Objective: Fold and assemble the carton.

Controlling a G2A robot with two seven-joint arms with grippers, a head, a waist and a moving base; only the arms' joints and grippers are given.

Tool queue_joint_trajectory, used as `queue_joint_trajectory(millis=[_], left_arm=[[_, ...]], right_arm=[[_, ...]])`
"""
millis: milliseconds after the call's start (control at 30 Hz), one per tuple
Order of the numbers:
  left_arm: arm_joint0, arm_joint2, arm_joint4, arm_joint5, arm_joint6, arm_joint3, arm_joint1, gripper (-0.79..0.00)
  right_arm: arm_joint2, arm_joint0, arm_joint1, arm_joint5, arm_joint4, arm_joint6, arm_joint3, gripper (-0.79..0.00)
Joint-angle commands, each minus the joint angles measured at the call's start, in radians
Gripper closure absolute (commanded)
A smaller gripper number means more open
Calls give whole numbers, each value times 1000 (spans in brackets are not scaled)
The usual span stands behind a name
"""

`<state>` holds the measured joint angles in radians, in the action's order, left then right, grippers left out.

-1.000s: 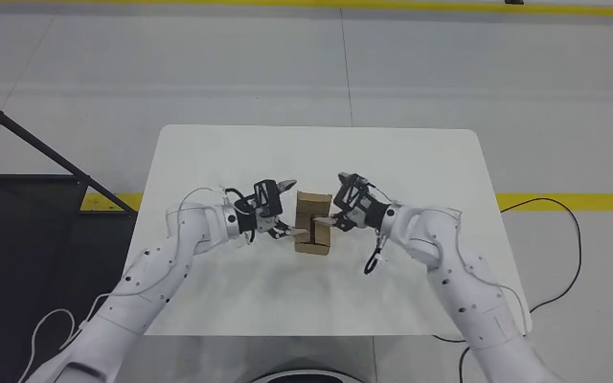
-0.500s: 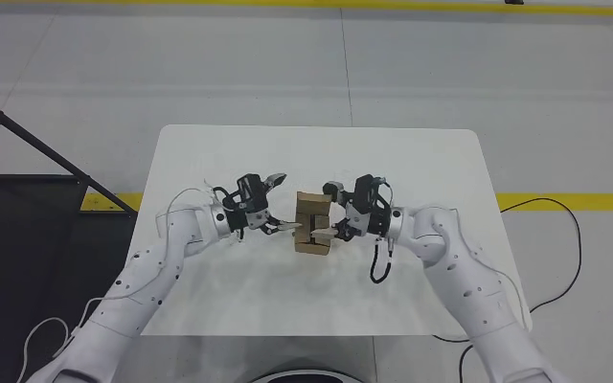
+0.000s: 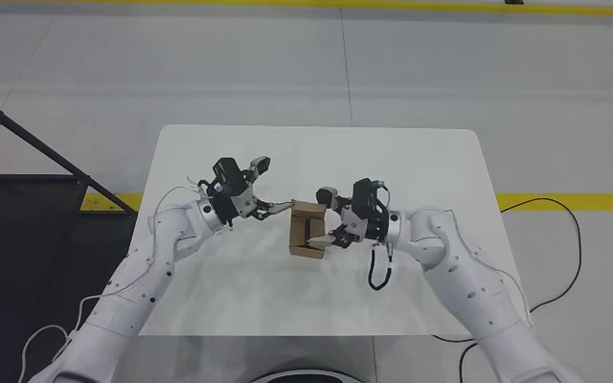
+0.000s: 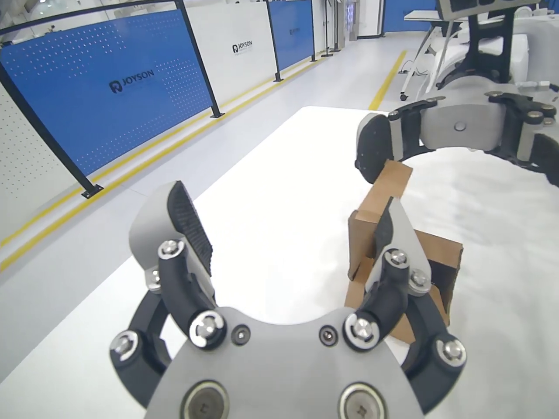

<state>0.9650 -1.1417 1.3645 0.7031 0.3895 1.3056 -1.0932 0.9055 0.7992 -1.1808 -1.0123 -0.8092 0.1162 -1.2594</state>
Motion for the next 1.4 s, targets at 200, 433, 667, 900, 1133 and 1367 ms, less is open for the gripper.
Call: queue_joint_trajectory(millis=[200, 433, 667, 900, 1133, 1367], left_arm=[[-1, -7, -51, -18, -4, -8, -6, -785], [1, 9, -28, -74, -18, -7, -13, -785], [-7, 42, 22, -83, -29, 2, -20, -785], [4, 51, 123, -62, 37, 25, -15, -785], [7, 61, 170, -42, 56, 21, -12, -785], [8, 66, 183, -31, 64, 9, -12, -785]], right_arm=[[-48, -9, 43, 0, -36, -64, -27, -785], [-106, -23, 78, 0, -88, -136, -46, -785], [-174, -46, 110, 0, -128, -207, -50, -785], [-242, -74, 137, 0, -172, -269, -59, -785], [-304, -107, 157, 0, -198, -312, -56, -785], [-343, -134, 168, 0, -193, -333, -38, -785]])
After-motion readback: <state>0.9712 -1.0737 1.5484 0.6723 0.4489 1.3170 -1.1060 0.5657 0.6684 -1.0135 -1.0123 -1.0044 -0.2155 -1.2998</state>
